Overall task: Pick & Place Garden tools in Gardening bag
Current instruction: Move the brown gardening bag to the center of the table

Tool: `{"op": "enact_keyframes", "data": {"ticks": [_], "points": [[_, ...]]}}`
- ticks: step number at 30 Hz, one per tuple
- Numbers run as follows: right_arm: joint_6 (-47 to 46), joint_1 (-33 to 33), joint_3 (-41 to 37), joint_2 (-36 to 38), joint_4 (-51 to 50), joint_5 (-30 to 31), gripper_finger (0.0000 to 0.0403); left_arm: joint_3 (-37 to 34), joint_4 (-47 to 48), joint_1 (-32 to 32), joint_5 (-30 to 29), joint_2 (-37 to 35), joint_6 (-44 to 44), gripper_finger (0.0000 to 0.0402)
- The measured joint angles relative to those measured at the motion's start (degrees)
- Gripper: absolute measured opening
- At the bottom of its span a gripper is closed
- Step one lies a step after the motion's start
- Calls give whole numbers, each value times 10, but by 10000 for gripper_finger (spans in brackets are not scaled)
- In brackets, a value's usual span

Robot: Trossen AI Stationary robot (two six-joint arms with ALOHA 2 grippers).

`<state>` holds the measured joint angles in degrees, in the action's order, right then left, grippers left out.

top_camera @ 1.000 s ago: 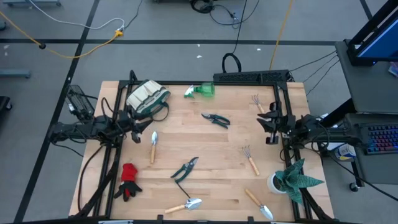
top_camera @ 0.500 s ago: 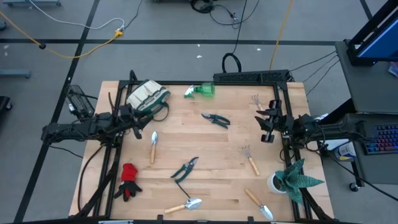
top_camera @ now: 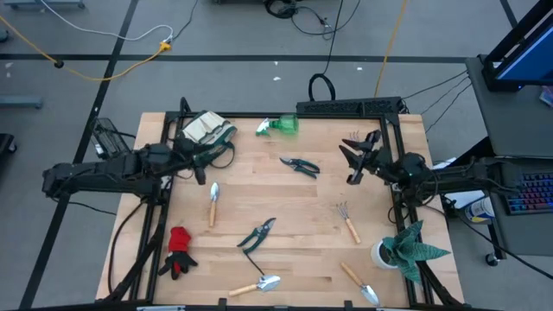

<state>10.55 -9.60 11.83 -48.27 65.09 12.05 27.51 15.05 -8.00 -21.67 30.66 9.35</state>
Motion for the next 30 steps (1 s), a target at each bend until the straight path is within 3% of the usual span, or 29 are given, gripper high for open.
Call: {"op": "enact_keyframes", "data": {"ticks": [17, 30], "points": [[-5, -3, 103, -166, -2, -1, 89, 131, 188, -68, 12, 148, 51, 159], [5, -3, 119, -204, -2, 2, 89, 134, 262, -88, 12, 187, 76, 159]]}}
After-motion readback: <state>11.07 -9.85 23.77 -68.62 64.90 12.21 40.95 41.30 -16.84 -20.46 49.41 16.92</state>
